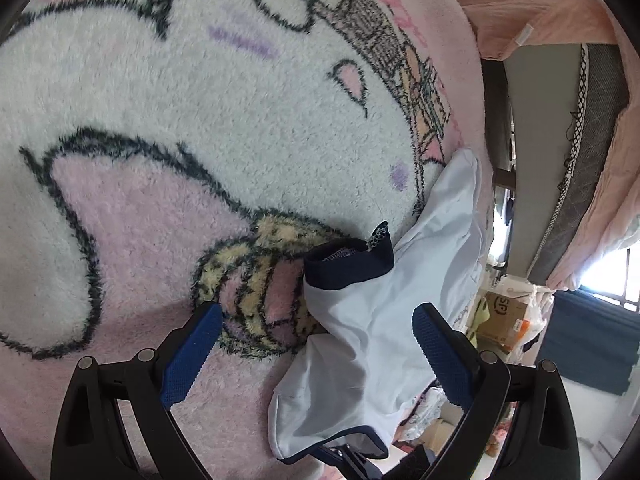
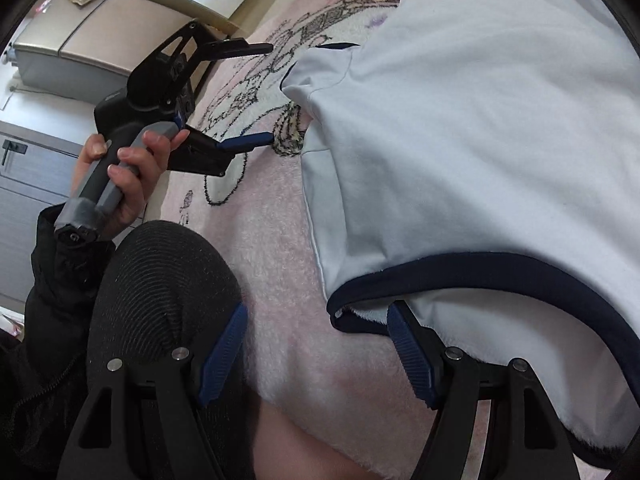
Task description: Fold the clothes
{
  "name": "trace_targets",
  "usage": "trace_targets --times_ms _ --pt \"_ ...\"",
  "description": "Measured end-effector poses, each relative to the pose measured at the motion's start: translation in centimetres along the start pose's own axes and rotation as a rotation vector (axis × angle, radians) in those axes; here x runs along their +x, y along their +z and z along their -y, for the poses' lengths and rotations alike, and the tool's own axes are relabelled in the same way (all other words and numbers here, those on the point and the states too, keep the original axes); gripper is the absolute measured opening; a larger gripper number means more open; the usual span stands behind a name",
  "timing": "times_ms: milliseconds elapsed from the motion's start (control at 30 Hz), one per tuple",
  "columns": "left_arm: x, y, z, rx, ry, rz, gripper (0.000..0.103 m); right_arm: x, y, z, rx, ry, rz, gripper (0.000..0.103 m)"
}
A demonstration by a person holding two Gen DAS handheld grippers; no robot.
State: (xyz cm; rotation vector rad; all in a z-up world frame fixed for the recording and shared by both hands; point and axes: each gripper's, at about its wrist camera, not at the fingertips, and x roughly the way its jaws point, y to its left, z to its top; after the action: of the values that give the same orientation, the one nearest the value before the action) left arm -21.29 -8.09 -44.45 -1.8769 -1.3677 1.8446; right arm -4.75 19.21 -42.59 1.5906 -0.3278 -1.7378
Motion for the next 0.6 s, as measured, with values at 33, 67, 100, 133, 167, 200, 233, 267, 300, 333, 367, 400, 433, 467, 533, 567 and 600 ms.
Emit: trace_targets --times_ms 33,67,100,133,167,200,233,267,300,333,367,400,433,467,533,567,600 --pt "0.0 0.1 -0.2 -0.011 -0.019 0.002 0.097 0.3 0.1 0.0 0.003 -0.006 -0.003 0.072" --pt "-0.1 0.3 -0.4 -0.027 -0.047 0.005 0.097 0.4 0.2 0.0 0.001 -0.006 -0.002 0.072" --pt "-0.1 0.5 -0.6 -0.039 -0.069 0.008 0.097 0.5 0.3 0.0 0.000 -0.008 0.001 0.072" --pt "-0.1 0.6 -0.7 -0.053 -0.090 0.009 0.097 0.6 0.5 -0.1 -0.002 -0.012 0.005 0.072" --pt "-0.1 0.8 -0.9 -0.067 -0.110 0.009 0.097 0.6 0.6 -0.2 -0.004 -0.016 0.010 0.072" --pt "0.0 1.1 -1.0 -0.081 -0.124 0.007 0.097 0.7 0.7 -0.2 -0.006 -0.021 0.016 0.072" --pt "0.0 1.3 -1.1 -0.093 -0.131 0.006 0.097 0.8 0.8 -0.2 -0.006 -0.025 0.022 0.072" --pt "0.1 1.7 -1.2 -0.109 -0.138 0.006 0.097 0.9 0.9 -0.3 -0.006 -0.027 0.027 0.072" --pt "0.1 2.0 -1.2 -0.123 -0.147 0.011 0.097 1.0 0.9 -0.3 -0.007 -0.028 0.034 0.072" --pt "0.2 2.2 -1.3 -0.136 -0.161 0.013 0.097 1.0 1.0 -0.4 -0.012 -0.028 0.043 0.072" --pt "0.2 2.5 -1.3 -0.143 -0.181 0.010 0.096 1.0 1.0 -0.4 -0.017 -0.030 0.049 0.072" --pt "0.2 2.8 -1.0 -0.136 -0.196 0.004 0.095 1.1 1.0 -0.5 -0.021 -0.034 0.053 0.072" --pt "0.2 3.1 -0.6 -0.126 -0.210 -0.001 0.093 1.1 1.1 -0.6 -0.023 -0.037 0.057 0.072" --pt "0.1 3.4 0.0 -0.088 -0.207 -0.003 0.092 1.1 1.1 -0.7 -0.021 -0.038 0.062 0.072" --pt "-0.3 4.2 2.2 0.056 -0.193 -0.001 0.093 1.1 1.0 -0.6 -0.016 -0.034 0.067 0.072" --pt "-0.6 4.6 3.7 0.169 -0.183 0.002 0.093 1.1 1.0 -0.6 -0.015 -0.031 0.068 0.072" --pt "-0.8 4.6 5.2 0.292 -0.136 0.012 0.094 1.1 1.0 -0.5 -0.015 -0.026 0.067 0.072"
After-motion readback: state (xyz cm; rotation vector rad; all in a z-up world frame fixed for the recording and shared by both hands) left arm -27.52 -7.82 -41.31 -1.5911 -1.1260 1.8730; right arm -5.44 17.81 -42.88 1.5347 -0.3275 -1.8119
